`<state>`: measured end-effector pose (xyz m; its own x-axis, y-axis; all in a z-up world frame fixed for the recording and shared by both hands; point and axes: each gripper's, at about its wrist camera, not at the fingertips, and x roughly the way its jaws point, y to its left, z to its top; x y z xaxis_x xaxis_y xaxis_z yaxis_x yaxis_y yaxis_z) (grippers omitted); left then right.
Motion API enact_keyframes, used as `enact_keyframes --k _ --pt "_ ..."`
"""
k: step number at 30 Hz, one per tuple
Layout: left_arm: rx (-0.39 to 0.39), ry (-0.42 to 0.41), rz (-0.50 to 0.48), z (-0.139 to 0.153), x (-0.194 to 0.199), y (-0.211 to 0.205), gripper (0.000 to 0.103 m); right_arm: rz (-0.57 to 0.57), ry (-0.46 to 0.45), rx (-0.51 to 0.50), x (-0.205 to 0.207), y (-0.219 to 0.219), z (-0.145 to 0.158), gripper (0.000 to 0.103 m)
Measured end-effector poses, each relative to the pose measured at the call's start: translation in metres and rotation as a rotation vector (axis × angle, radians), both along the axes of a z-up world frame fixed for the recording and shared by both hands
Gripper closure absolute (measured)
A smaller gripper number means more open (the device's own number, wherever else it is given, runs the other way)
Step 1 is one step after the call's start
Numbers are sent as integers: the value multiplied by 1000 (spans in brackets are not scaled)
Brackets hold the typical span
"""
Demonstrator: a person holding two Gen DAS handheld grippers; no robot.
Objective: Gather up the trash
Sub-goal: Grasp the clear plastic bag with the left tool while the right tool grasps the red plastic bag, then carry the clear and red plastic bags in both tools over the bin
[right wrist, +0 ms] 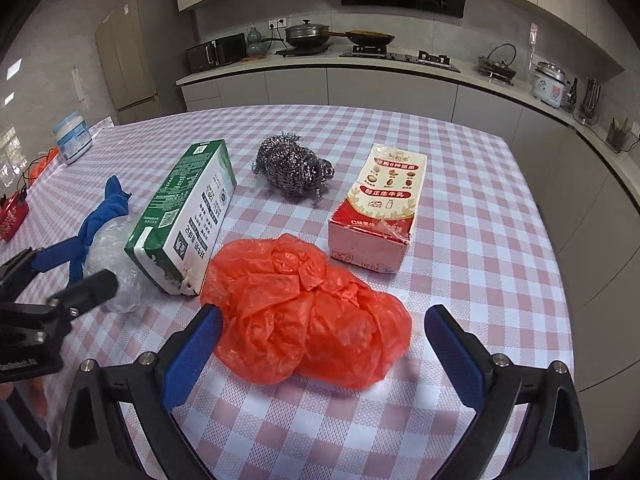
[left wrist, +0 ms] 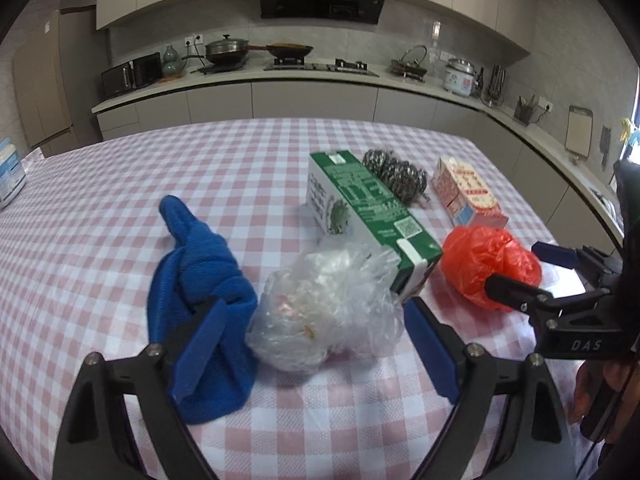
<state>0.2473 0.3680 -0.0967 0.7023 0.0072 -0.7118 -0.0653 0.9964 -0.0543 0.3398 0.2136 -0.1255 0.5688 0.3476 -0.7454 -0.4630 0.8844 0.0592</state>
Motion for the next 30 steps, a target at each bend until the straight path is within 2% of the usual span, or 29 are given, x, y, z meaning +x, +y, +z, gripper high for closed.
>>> enact_keyframes --k 2,3,4,5,6,8,15,21,30 --pt "14 12 -6 -5 3 -3 21 11 17 7 3 0 -3 18" --pt "21 20 -9 -6 4 -4 26 18 26 12 4 0 -5 21" --pt "28 27 -13 -8 4 -5 30 29 38 22 5 0 -6 31" --pt "33 30 -14 -9 4 -6 39 34 41 28 5 0 -7 39" --pt "32 32 -14 -9 3 -5 44 39 40 31 5 0 -6 42" --pt "21 24 -16 -7 -1 -4 48 52 38 42 4 0 -4 54" --pt "-20 -39 -33 15 -26 -4 48 61 13 68 -8 -4 9 56" --pt "-35 -53 -23 27 -43 -1 49 51 1 84 -21 -11 20 56" --pt "-8 -82 -24 42 -75 -17 49 18 -51 85 -64 -29 43 57"
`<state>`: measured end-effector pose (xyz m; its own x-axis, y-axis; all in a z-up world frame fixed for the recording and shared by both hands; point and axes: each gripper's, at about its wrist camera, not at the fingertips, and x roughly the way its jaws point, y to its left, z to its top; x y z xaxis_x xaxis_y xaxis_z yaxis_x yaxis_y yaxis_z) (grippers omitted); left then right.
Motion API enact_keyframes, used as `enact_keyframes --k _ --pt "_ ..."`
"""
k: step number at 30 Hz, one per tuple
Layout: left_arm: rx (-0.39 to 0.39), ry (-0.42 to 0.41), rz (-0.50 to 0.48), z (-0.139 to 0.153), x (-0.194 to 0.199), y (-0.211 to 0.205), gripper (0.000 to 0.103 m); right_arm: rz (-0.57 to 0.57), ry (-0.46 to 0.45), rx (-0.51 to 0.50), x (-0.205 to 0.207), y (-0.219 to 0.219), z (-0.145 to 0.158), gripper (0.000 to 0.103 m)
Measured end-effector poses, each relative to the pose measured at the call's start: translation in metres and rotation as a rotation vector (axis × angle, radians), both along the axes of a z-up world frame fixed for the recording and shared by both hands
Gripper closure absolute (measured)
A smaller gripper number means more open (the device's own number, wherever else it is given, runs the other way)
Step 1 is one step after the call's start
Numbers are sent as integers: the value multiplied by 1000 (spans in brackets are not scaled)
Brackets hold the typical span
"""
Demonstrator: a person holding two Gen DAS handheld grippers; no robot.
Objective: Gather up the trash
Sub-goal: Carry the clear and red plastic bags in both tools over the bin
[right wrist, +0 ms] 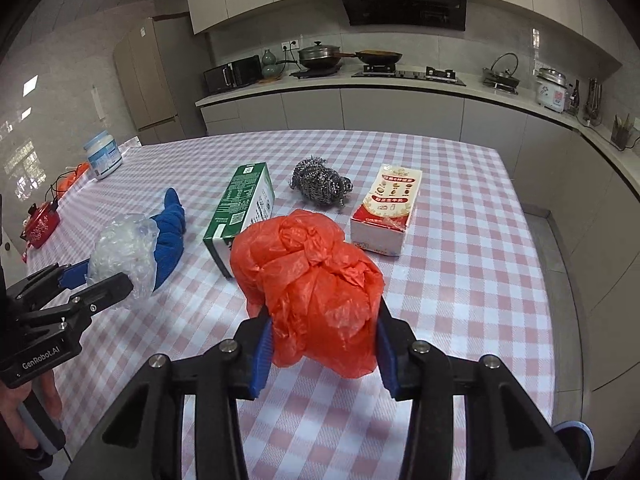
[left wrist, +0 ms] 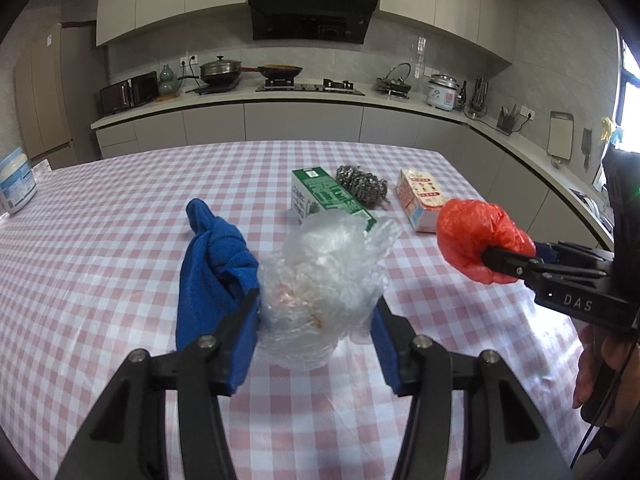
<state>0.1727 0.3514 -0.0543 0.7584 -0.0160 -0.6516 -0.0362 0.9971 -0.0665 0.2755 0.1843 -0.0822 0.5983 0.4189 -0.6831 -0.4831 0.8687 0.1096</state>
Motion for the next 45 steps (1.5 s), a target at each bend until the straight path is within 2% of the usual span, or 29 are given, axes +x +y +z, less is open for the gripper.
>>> enact_keyframes --k 8,19,27,33,45 --pt "10 -58 -61 25 -46 -28 49 -70 -71 -4 -66 -29 31 57" --pt "-22 -92 -177 38 -90 -79 49 -214 -131 -7 -155 -107 61 57" --pt "-19 -114 -243 47 -96 -122 49 -286 -150 -12 -184 -161 74 57" --pt "-23 -119 -269 47 -95 -163 49 -321 -148 -18 -196 -209 73 57" --pt "-21 -109 -314 46 -89 -290 49 -371 -122 -24 -196 -344 70 57"
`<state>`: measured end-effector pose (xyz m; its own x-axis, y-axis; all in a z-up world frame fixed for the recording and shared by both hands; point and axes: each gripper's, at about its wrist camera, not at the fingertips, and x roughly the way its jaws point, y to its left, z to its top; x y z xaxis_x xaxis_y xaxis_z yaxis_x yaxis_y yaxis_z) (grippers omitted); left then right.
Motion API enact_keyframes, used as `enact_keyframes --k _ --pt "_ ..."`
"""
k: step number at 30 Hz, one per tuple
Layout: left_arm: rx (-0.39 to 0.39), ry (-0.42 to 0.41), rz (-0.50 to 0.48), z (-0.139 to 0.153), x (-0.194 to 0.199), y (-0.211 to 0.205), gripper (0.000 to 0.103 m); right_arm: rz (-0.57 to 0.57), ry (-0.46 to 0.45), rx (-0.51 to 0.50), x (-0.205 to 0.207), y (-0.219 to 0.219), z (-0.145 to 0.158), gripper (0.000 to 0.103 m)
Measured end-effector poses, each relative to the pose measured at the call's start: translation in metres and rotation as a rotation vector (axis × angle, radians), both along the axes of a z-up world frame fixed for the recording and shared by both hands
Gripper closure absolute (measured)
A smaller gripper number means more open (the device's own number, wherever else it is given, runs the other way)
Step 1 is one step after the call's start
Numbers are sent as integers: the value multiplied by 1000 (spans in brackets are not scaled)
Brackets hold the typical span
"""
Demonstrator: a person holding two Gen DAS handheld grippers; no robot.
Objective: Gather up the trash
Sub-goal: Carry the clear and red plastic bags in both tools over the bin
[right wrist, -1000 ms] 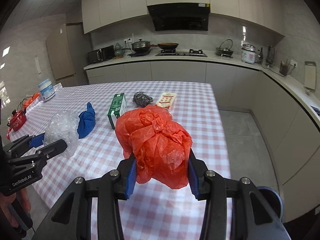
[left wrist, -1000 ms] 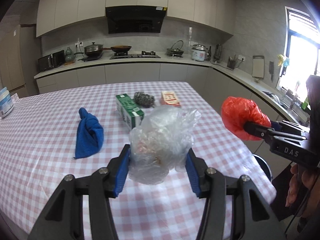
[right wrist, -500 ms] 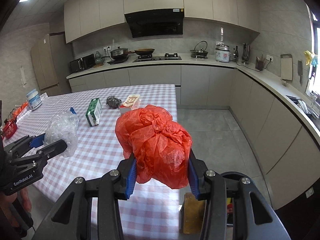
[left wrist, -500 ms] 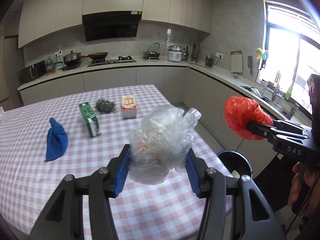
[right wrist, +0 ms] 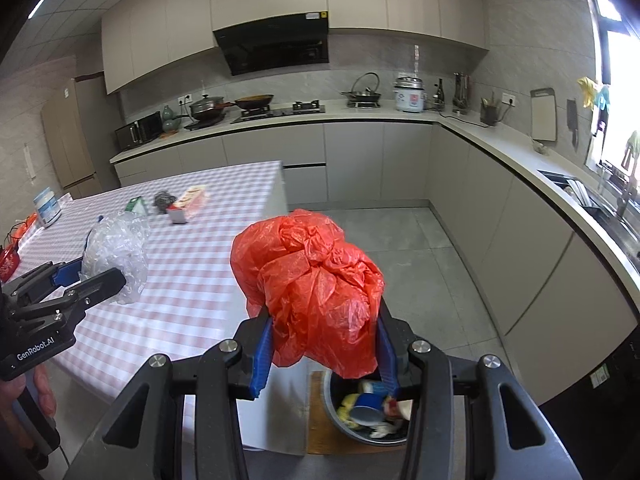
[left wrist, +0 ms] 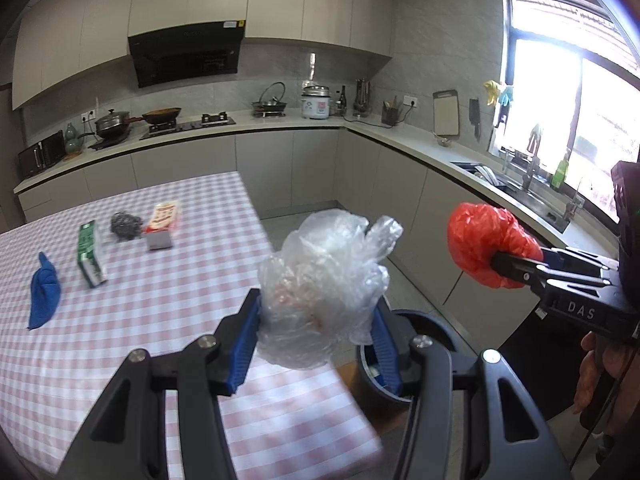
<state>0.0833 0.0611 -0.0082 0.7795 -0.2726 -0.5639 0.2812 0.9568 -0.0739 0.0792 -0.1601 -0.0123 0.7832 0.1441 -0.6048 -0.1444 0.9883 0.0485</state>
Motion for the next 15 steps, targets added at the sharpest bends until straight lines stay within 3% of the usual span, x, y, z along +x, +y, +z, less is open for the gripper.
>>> enact_keyframes --k 8,15 --pt "-6 35 -16 -15 10 -78 49 -29 18 4 6 -84 -14 57" --pt "-9 98 -25 -48 17 -127 49 -14 63 0 13 -131 -51 57"
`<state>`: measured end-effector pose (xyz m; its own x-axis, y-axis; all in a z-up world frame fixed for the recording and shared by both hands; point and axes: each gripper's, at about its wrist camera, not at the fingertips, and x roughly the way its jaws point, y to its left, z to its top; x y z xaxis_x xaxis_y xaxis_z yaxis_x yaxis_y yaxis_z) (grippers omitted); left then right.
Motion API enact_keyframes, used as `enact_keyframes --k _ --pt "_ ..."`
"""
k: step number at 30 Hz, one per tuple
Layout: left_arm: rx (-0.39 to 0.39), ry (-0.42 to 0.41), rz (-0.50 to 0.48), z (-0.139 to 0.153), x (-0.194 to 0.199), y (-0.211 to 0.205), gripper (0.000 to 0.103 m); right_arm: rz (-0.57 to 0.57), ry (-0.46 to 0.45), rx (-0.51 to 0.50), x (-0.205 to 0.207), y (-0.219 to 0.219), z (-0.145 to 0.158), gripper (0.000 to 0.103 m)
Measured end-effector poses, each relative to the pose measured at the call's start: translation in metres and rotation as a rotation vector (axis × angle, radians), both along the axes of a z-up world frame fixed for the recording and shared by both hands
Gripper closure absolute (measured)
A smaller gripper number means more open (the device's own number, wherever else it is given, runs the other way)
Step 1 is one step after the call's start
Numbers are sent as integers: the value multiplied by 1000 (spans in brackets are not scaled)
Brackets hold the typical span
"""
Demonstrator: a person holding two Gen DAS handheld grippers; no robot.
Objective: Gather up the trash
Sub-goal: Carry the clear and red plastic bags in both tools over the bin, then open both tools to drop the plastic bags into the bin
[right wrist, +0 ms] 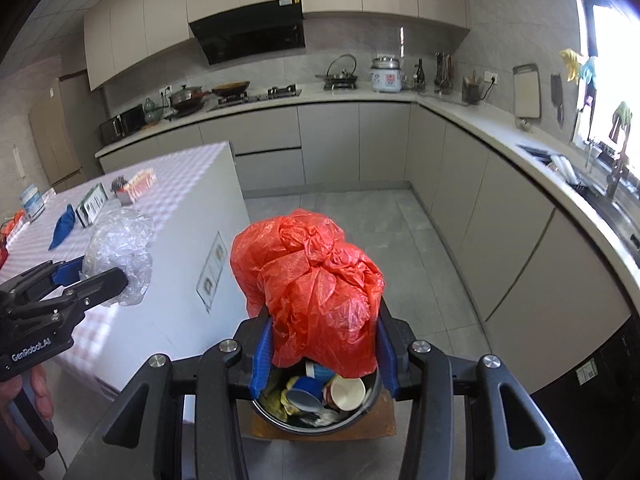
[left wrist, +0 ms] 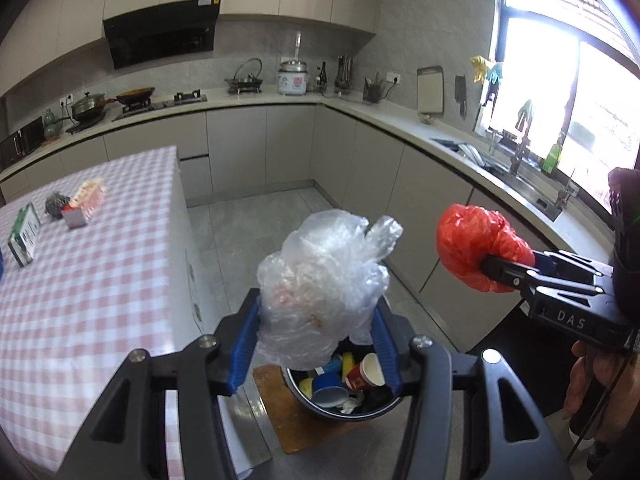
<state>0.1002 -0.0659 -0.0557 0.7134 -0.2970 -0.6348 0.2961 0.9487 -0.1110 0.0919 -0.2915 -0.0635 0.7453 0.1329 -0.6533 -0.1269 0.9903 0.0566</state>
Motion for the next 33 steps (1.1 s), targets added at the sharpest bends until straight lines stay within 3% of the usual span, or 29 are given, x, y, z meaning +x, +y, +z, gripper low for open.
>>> enact_keyframes --k 15,24,26,28,30,31,32,33 --pt "21 153 42 -85 11 -53 49 105 155 9 37 -43 -110 57" --pt "8 214 59 -110 28 -62 48 205 234 -5 68 -33 -161 57" --pt "8 237 56 -118 33 -66 44 226 244 -9 75 -29 -168 56" --pt "-21 243 77 -123 37 -63 31 243 257 -8 86 -27 -178 56" --pt "-28 233 118 -125 38 -57 20 267 266 -6 98 -25 -185 45" --pt "-36 213 146 -124 38 -51 17 277 288 -17 106 -22 -192 22" --pt "-48 204 168 -122 38 -47 9 272 294 -39 109 -19 -198 0" --pt "-51 202 184 -121 38 -43 4 266 291 -61 113 -19 -202 0"
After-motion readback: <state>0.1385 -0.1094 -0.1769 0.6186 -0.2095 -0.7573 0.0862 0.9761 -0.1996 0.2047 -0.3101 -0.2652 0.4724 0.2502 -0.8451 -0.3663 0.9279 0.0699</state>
